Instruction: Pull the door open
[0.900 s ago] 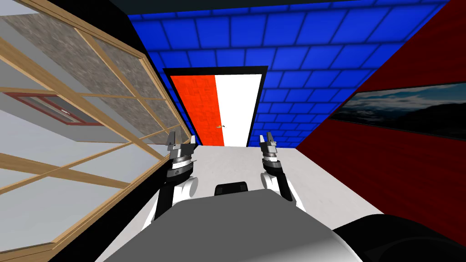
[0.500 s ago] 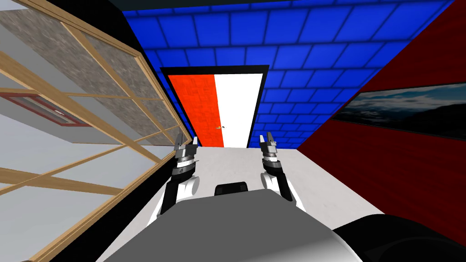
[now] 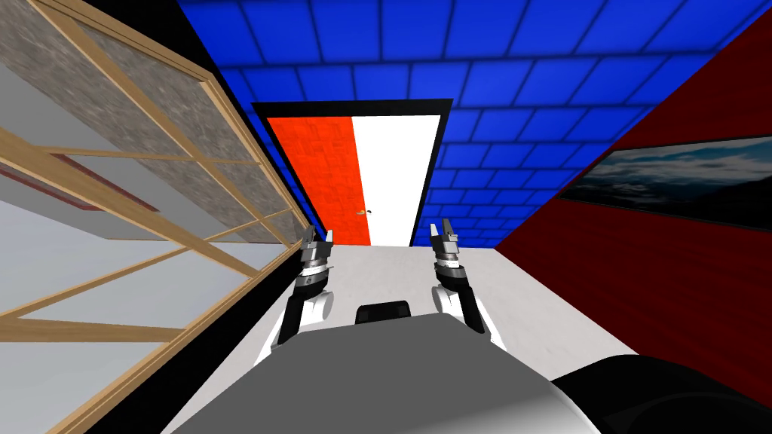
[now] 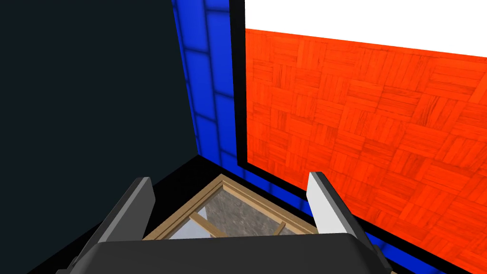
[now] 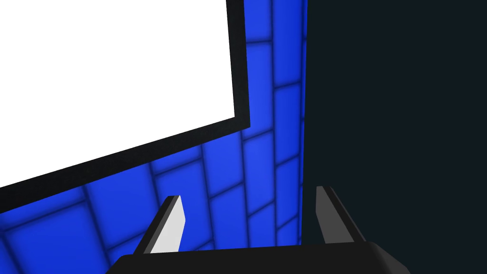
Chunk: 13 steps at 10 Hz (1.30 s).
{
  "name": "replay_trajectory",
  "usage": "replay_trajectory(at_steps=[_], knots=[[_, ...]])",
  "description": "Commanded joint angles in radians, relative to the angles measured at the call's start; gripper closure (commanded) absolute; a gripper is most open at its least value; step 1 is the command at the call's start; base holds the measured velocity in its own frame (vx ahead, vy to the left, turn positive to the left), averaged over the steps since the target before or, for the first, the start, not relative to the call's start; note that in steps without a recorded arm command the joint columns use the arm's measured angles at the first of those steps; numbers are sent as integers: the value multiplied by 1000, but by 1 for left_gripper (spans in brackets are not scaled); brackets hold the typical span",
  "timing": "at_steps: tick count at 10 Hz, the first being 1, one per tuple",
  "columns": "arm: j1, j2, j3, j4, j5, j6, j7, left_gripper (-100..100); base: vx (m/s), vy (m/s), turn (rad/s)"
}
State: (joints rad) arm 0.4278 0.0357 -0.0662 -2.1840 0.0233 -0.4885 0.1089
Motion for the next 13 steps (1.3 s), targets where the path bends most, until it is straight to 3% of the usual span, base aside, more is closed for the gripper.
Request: replay_trajectory(at_steps=[1,13], knots=[[-13,8,1,30,1,-5,4,-100,88,1,-9],[-97,68,2,305,3,-79,38,-100,99,6,-11]])
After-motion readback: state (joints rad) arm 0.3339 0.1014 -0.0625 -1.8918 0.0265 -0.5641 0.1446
